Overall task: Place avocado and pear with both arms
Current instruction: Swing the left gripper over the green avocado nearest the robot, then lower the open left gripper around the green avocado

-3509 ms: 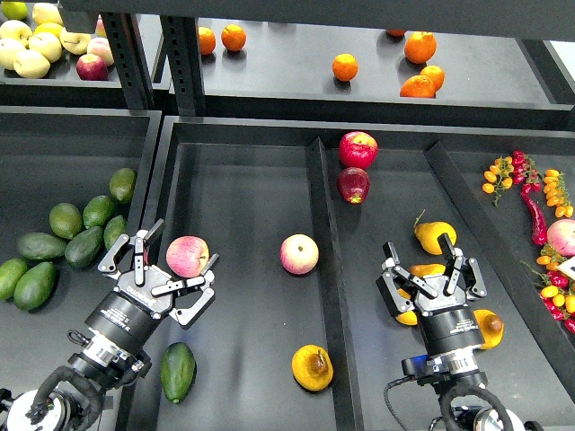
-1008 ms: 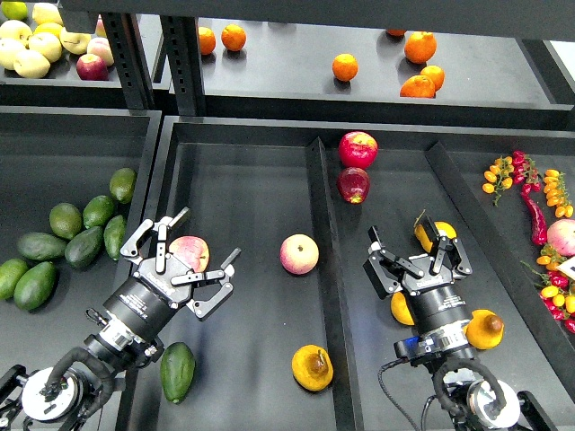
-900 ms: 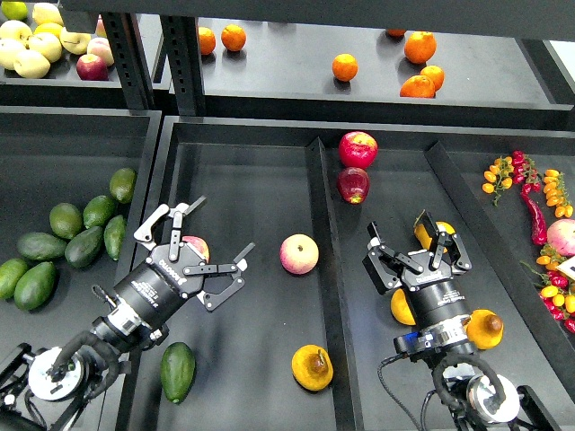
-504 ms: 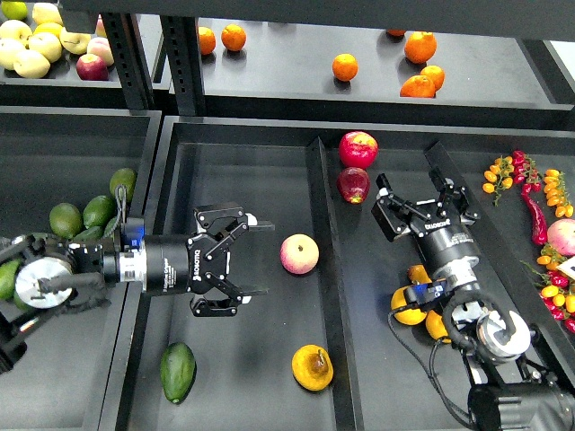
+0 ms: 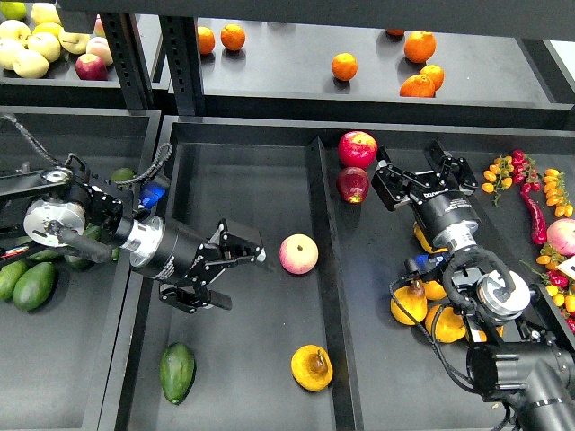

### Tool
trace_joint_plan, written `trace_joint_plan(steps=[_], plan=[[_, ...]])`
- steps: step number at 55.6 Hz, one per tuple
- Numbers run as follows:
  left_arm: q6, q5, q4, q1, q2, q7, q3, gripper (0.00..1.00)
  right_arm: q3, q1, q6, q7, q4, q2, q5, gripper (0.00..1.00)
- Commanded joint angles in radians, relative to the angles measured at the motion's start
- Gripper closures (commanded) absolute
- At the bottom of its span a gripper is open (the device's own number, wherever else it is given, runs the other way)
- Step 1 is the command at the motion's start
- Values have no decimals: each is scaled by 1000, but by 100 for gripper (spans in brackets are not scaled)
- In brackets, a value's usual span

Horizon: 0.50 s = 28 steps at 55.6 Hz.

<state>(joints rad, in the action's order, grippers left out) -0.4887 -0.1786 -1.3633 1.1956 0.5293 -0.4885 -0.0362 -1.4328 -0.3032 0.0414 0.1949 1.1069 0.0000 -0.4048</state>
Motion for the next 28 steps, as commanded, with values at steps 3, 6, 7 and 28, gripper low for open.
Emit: trace_joint_plan(steps=[3, 6, 7, 28], plan=[[0, -30, 24, 65, -71, 0, -220, 1, 0, -5, 2, 1, -10, 0, 0, 0], [0, -56, 32, 65, -94, 0, -255, 1, 0, -5, 2, 1, -10, 0, 0, 0], [0, -61, 35, 65, -100, 0, -261, 1, 0, -5, 2, 1, -10, 0, 0, 0], [0, -76, 181, 59, -224, 0, -360, 1, 6, -39, 0, 5, -30, 0, -2, 0]])
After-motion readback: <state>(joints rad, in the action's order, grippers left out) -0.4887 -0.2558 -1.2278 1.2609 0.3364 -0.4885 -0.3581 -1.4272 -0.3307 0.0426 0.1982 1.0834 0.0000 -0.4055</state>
